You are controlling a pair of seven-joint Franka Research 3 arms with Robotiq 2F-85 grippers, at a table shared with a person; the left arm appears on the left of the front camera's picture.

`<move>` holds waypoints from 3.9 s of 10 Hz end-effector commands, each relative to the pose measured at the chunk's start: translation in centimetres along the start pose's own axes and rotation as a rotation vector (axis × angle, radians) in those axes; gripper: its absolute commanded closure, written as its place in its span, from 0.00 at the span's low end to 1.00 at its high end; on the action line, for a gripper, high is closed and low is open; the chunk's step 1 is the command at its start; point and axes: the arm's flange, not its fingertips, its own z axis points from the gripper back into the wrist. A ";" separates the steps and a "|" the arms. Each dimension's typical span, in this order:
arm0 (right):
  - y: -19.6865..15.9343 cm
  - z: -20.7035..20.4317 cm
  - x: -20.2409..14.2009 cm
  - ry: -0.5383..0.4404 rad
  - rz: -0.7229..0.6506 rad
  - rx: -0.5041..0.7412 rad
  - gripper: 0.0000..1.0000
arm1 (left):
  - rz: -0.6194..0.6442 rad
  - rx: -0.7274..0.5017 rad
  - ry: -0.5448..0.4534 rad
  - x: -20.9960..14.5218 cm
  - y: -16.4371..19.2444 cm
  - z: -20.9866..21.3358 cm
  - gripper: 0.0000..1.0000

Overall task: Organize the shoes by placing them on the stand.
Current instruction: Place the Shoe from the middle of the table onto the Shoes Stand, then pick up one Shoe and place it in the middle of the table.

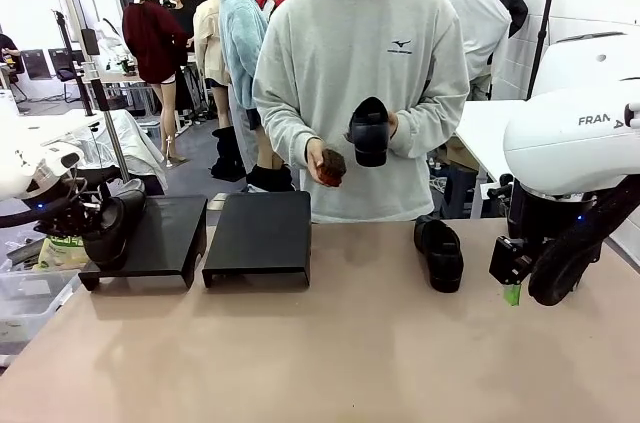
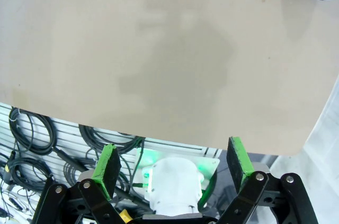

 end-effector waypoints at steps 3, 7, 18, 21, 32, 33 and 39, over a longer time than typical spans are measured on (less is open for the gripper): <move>0.3 0.0 -0.1 0.007 -0.016 0.009 0.00 | -0.034 0.009 0.028 1.1 0.5 0.2 0.33; 0.3 0.0 -0.1 0.007 -0.016 0.009 0.00 | -0.057 0.062 -0.018 0.8 0.0 1.8 0.00; 0.3 0.0 -0.1 0.007 -0.016 0.009 0.00 | -0.101 0.051 -0.054 0.8 -0.9 4.1 0.00; 0.3 0.0 -0.1 0.007 -0.016 0.009 0.00 | -0.101 0.051 -0.054 0.8 -0.9 4.1 0.00; 0.3 0.0 -0.1 0.007 -0.016 0.009 0.00 | -0.393 -0.036 -0.183 -10.0 -11.0 14.4 0.00; 0.3 0.0 -0.1 0.007 -0.016 0.009 0.00 | -0.416 -0.051 -0.111 -11.0 -13.2 13.4 0.00; 0.3 0.0 -0.1 0.007 -0.016 0.009 0.00 | -0.486 -0.250 0.197 -16.4 -20.8 9.5 0.00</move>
